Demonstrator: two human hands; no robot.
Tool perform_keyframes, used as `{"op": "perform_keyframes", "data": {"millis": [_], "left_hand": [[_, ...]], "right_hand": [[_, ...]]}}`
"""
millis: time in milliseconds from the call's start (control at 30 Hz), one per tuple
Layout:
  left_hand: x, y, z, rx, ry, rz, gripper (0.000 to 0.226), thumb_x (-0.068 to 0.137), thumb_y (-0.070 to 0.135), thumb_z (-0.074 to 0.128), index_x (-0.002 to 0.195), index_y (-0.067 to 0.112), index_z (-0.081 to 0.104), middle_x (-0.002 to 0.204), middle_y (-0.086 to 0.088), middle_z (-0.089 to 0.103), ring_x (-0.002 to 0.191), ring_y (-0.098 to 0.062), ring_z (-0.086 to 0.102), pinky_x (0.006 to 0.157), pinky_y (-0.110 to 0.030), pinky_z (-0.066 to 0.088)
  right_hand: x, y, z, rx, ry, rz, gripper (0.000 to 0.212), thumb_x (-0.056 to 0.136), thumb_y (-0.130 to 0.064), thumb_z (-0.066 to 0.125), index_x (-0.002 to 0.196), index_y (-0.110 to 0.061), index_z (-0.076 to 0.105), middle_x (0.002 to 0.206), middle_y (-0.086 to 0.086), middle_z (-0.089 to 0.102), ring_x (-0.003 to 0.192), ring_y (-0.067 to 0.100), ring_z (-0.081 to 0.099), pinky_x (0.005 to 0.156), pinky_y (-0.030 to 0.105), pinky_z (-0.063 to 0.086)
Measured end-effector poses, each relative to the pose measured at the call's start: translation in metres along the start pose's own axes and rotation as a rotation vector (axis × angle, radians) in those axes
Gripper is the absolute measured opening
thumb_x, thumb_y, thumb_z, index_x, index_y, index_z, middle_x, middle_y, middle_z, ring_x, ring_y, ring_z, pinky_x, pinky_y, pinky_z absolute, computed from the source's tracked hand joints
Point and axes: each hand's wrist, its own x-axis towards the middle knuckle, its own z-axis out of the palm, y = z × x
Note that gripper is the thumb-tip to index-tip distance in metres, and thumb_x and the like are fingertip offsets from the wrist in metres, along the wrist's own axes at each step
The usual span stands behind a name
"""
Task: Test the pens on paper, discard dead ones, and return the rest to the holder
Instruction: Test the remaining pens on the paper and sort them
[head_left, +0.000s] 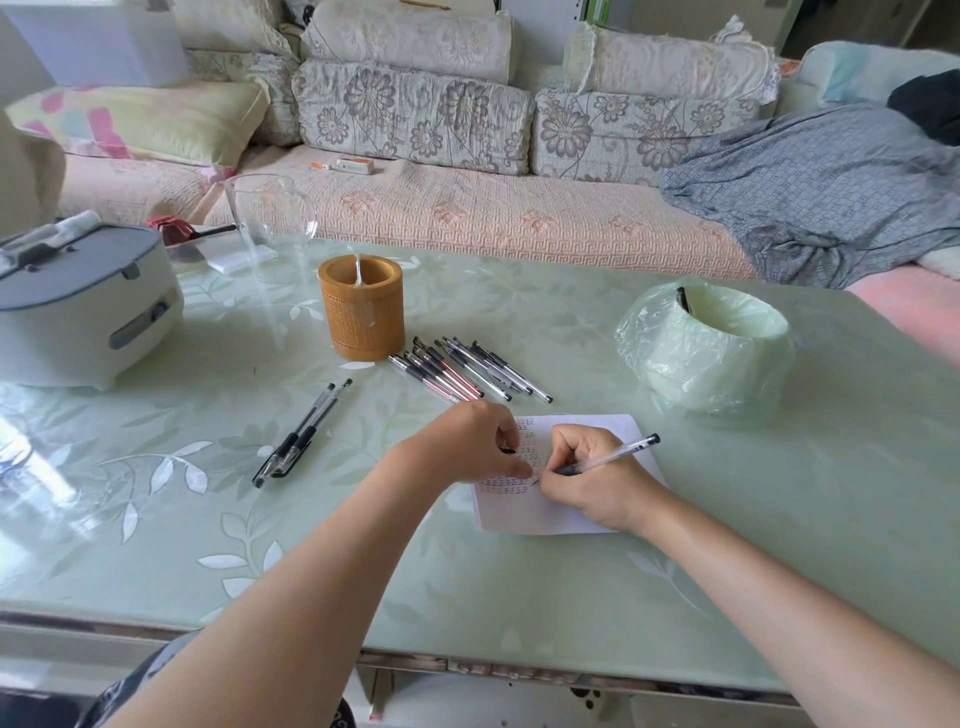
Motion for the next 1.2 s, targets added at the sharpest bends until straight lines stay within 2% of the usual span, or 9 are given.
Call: {"op": "perform_keyframes", "data": {"millis": [200,400,600,700,833,967,1200], "left_hand": [[0.0012,-0.0012,0.0009,-0.027,0.003,-0.002,0.034,0.071,0.041,0.082,0.093,0.021,0.066,0.077,0.015,0.052,0.068,-0.002,0.048,0.056,-0.011,0.037],[0.0004,-0.0016,0.0012,-0.042,0.007,0.005,0.034,0.071,0.040,0.083,0.093,0.020,0.066,0.074,0.015,0.051,0.068,-0.002,0.048,0.058,-0.011,0.038],[-0.0004,-0.0011,0.0004,-0.027,0.005,0.012,0.035,0.072,0.040,0.082,0.096,0.018,0.067,0.077,0.014,0.052,0.073,-0.007,0.051,0.058,-0.011,0.038],[0.0004,-0.0007,0.0001,-0.024,0.004,0.007,0.034,0.072,0.040,0.082,0.095,0.020,0.066,0.075,0.016,0.051,0.069,-0.003,0.049,0.057,-0.011,0.037],[0.0002,-0.0011,0.0009,-0.034,0.004,0.000,0.035,0.071,0.040,0.082,0.095,0.019,0.067,0.076,0.014,0.053,0.072,-0.007,0.052,0.060,-0.014,0.041],[0.0007,-0.0010,0.0003,-0.034,-0.003,-0.008,0.036,0.071,0.042,0.082,0.096,0.020,0.067,0.078,0.014,0.054,0.071,-0.006,0.051,0.061,-0.015,0.041],[-0.0007,-0.0016,0.0018,-0.044,0.016,0.006,0.034,0.071,0.038,0.083,0.094,0.018,0.067,0.073,0.015,0.052,0.069,-0.006,0.051,0.058,-0.012,0.038]], "right_hand": [[0.0007,0.0043,0.0018,-0.058,-0.006,0.022,0.016,0.066,-0.014,0.065,0.060,-0.015,0.050,0.057,-0.007,0.050,0.055,0.009,0.042,0.054,0.028,0.032],[-0.0011,0.0014,0.0026,-0.125,0.006,0.023,0.015,0.062,-0.017,0.061,0.059,-0.013,0.047,0.053,-0.013,0.044,0.052,0.007,0.037,0.050,0.024,0.029],[-0.0036,0.0010,0.0020,-0.104,0.016,-0.002,0.018,0.064,-0.017,0.063,0.061,-0.009,0.047,0.056,-0.007,0.045,0.054,0.009,0.038,0.052,0.027,0.029],[-0.0036,-0.0006,0.0016,-0.116,0.000,0.008,0.017,0.065,-0.016,0.062,0.061,-0.009,0.047,0.055,-0.009,0.044,0.053,0.008,0.037,0.050,0.023,0.028],[-0.0046,-0.0012,0.0002,-0.074,-0.036,0.024,0.019,0.069,-0.007,0.065,0.061,-0.012,0.048,0.053,-0.012,0.044,0.051,0.007,0.036,0.048,0.021,0.028],[-0.0033,-0.0017,0.0016,-0.075,-0.005,0.007,0.017,0.064,-0.014,0.062,0.060,-0.009,0.047,0.057,-0.004,0.046,0.055,0.009,0.039,0.051,0.025,0.029],[-0.0048,-0.0029,0.0007,-0.118,-0.019,0.003,0.022,0.068,-0.003,0.064,0.059,-0.015,0.047,0.051,-0.015,0.044,0.051,0.003,0.037,0.049,0.019,0.028]]}}
